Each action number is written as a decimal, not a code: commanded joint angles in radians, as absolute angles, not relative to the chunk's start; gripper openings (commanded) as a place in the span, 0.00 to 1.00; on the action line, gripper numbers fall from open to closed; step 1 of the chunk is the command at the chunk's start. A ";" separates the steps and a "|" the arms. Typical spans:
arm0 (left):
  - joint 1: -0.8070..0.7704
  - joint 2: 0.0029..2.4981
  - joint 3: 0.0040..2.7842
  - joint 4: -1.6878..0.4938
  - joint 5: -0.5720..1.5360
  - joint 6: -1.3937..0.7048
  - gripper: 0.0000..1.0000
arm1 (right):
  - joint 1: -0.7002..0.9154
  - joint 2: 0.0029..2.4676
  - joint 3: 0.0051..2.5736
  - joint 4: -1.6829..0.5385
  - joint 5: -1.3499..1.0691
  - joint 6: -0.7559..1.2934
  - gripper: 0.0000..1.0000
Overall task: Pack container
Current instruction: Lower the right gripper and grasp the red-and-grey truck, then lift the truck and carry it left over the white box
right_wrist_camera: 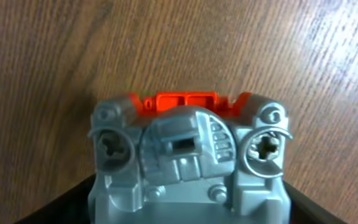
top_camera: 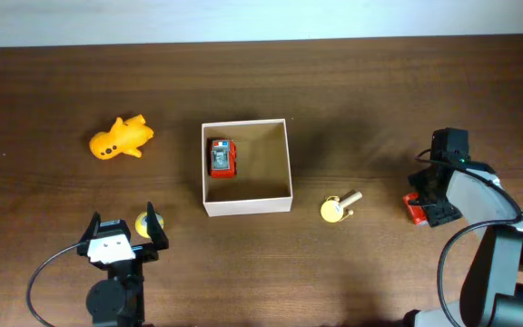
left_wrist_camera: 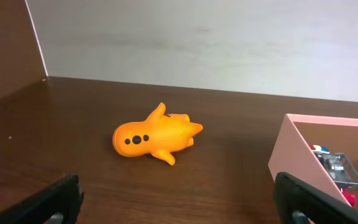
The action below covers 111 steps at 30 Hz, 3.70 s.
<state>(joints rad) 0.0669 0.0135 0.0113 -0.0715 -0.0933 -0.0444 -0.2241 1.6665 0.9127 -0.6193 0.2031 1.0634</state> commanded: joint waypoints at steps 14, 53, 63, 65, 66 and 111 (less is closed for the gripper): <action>0.073 0.006 0.009 -0.076 -0.086 -0.029 0.99 | -0.229 1.691 0.907 -0.613 0.075 0.841 0.62; 0.073 0.006 0.009 -0.076 -0.086 -0.029 0.99 | -0.229 1.689 1.003 -0.641 -0.232 0.375 0.63; 0.073 0.006 0.009 -0.076 -0.086 -0.029 0.99 | -0.229 1.689 1.184 -0.802 -0.224 0.291 0.63; 0.073 0.006 0.009 -0.076 -0.086 -0.029 0.99 | -0.229 1.689 1.222 -0.835 -0.216 0.284 0.63; 0.073 0.006 0.009 -0.076 -0.086 -0.029 0.99 | -0.229 1.689 1.237 -0.846 -0.212 0.283 0.63; 0.073 0.006 0.009 -0.076 -0.086 -0.029 0.99 | 0.263 1.690 1.623 -1.053 -0.140 0.377 0.63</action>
